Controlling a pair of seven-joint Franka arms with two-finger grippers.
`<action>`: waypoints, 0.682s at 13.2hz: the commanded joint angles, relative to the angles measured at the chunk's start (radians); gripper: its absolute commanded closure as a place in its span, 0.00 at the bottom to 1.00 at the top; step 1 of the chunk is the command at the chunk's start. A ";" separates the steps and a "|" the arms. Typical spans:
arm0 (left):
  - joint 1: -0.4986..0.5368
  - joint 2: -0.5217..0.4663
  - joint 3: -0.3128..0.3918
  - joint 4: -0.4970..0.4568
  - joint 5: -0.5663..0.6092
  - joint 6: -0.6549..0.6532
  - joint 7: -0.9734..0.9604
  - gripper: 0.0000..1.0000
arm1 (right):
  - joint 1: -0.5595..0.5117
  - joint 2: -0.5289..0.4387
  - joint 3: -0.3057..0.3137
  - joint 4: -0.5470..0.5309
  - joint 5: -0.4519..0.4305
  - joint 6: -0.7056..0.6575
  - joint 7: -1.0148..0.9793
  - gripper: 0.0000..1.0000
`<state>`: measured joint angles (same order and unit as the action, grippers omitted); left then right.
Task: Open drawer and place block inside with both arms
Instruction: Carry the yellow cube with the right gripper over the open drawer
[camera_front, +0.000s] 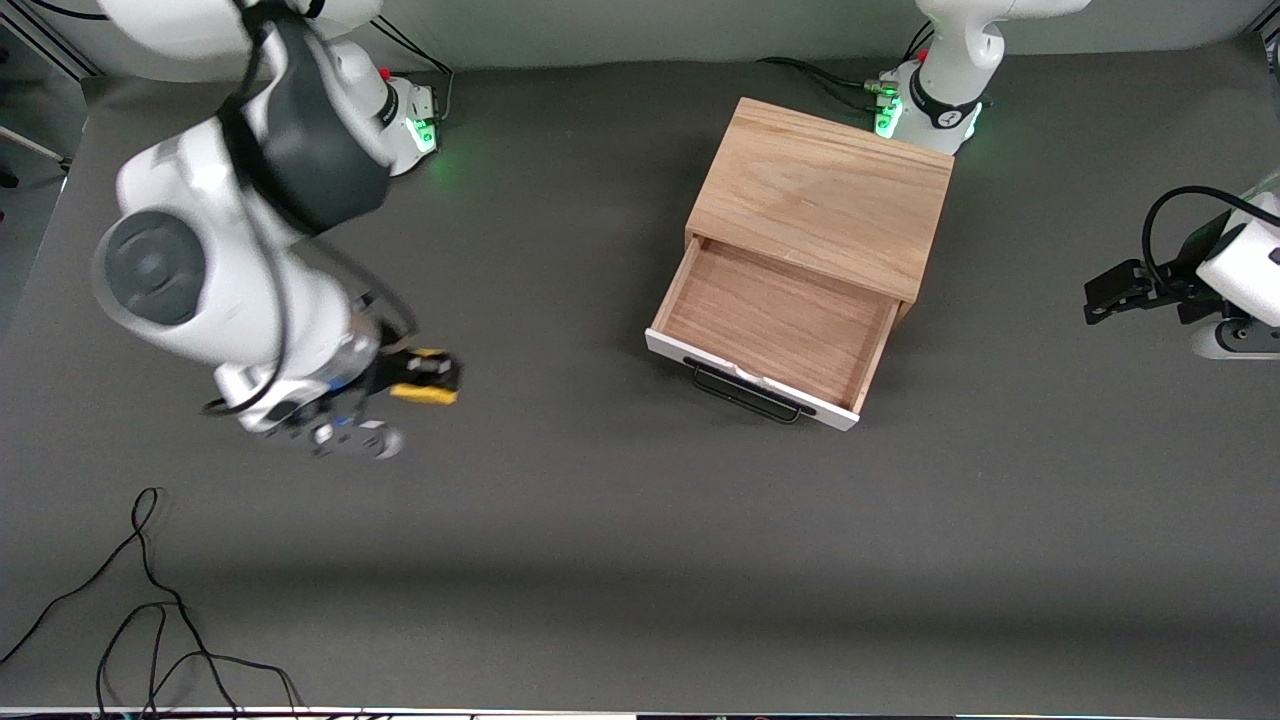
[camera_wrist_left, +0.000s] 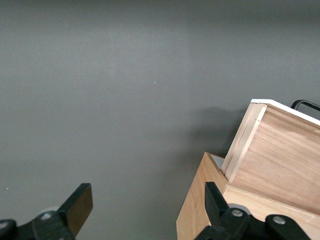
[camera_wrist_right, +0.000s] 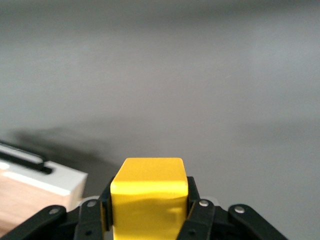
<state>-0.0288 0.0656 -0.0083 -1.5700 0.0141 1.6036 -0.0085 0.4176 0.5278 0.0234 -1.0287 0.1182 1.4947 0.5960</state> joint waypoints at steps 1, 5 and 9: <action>0.012 -0.030 -0.006 -0.024 -0.006 -0.001 0.028 0.00 | 0.015 0.052 0.137 0.085 0.012 0.042 0.222 1.00; 0.012 -0.030 -0.009 -0.024 -0.005 -0.004 0.027 0.00 | 0.085 0.113 0.260 0.085 0.002 0.260 0.459 1.00; 0.010 -0.030 -0.009 -0.025 -0.005 -0.004 0.027 0.00 | 0.229 0.214 0.259 0.084 -0.124 0.378 0.562 1.00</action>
<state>-0.0262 0.0640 -0.0098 -1.5707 0.0141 1.6029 0.0009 0.5892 0.6716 0.2843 -0.9949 0.0532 1.8349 1.0853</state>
